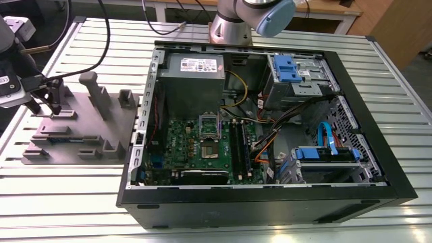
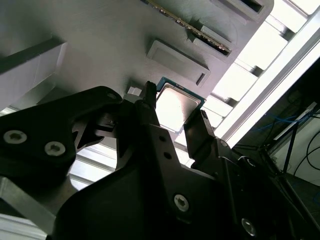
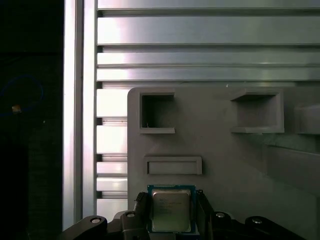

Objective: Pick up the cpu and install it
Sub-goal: 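Pick up the cpu and move it towards the insertion slot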

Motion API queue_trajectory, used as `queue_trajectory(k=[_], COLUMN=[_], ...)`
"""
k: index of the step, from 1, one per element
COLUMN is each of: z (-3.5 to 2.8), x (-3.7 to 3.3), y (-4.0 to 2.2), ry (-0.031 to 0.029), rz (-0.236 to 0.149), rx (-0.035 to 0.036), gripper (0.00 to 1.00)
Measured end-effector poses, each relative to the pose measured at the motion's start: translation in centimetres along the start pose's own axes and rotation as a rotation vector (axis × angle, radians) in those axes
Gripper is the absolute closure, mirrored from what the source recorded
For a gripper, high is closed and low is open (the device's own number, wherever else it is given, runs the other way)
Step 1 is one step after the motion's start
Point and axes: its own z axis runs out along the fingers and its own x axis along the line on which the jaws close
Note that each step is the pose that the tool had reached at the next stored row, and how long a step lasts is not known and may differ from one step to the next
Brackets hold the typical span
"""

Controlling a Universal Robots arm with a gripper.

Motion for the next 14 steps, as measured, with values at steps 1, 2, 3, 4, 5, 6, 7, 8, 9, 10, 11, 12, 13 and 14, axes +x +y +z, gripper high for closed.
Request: queue_trajectory(k=[1, 2, 3, 4, 5, 6, 7, 8, 9, 10, 11, 12, 13, 14], z=[-0.03, -0.05, -0.07, -0.09, -0.12, -0.14, -0.16, -0.17, -0.2, -0.22, -0.24, -0.26, -0.29, -0.31], x=[0.0, 0.0, 0.0, 0.0, 0.0, 0.0, 0.0, 0.0, 0.0, 0.0, 0.0, 0.0, 0.0, 0.0], y=[0.0, 0.0, 0.0, 0.0, 0.0, 0.01, 0.01, 0.01, 0.01, 0.01, 0.01, 0.01, 0.01, 0.01], ry=[-0.0001, -0.0001, -0.0002, -0.0001, 0.0, 0.0, 0.0, -0.0001, 0.0, 0.0, 0.0, 0.0, 0.0, 0.0], rz=[0.0, 0.0, 0.0, 0.0, 0.0, 0.0, 0.0, 0.0, 0.0, 0.0, 0.0, 0.0, 0.0, 0.0], rx=[0.0, -0.0001, -0.0001, -0.0001, 0.0, 0.0, -0.0001, -0.0001, 0.0, 0.0001, 0.0001, 0.0002, 0.0002, 0.0003], gripper=[0.53, 0.53, 0.53, 0.53, 0.53, 0.53, 0.53, 0.53, 0.53, 0.53, 0.53, 0.53, 0.53, 0.53])
